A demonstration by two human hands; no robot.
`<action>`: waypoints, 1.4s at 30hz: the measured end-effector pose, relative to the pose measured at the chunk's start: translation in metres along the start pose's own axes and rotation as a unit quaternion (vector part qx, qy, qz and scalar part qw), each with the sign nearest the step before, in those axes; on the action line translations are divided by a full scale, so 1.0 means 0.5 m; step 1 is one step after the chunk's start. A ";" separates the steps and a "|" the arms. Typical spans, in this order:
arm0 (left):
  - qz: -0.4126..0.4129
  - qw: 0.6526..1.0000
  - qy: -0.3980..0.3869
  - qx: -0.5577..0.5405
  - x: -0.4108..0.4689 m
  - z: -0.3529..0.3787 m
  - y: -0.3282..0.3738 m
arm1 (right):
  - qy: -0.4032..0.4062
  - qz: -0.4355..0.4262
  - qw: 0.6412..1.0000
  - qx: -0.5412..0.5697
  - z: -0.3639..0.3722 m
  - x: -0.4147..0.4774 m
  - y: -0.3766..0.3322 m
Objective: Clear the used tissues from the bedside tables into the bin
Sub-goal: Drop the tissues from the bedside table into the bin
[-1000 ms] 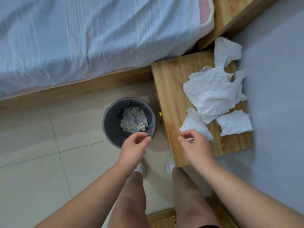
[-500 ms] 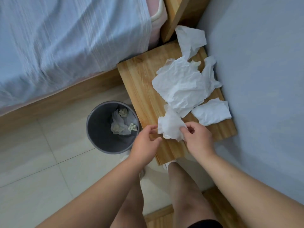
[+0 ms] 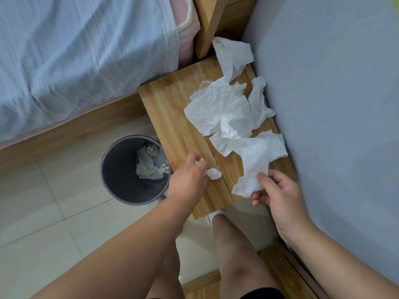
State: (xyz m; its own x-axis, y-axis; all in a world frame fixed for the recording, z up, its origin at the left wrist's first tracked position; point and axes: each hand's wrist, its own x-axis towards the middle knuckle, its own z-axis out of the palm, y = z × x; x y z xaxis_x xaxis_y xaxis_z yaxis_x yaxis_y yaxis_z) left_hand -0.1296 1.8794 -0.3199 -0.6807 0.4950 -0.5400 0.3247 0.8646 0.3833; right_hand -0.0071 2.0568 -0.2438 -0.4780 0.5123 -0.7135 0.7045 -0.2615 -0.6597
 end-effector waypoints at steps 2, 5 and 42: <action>-0.023 0.999 -0.008 -0.045 -0.005 -0.002 -0.014 | -0.010 -0.001 1.000 -0.018 0.003 -0.016 0.002; -0.079 0.987 0.026 -0.136 -0.036 -0.015 -0.063 | -0.041 -0.022 0.996 -0.077 0.034 -0.039 -0.003; -0.274 0.826 0.028 -0.492 -0.141 -0.062 -0.365 | -0.158 0.051 0.953 -0.252 0.433 -0.012 0.003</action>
State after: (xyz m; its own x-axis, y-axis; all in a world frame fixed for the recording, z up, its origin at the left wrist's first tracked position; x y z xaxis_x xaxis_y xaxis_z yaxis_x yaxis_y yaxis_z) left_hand -0.1612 1.6840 -0.3286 -0.5870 0.0234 -0.8093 -0.7146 0.4548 0.5315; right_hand -0.1167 1.8762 -0.2918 -0.4722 0.2124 -0.8555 0.8800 0.1700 -0.4435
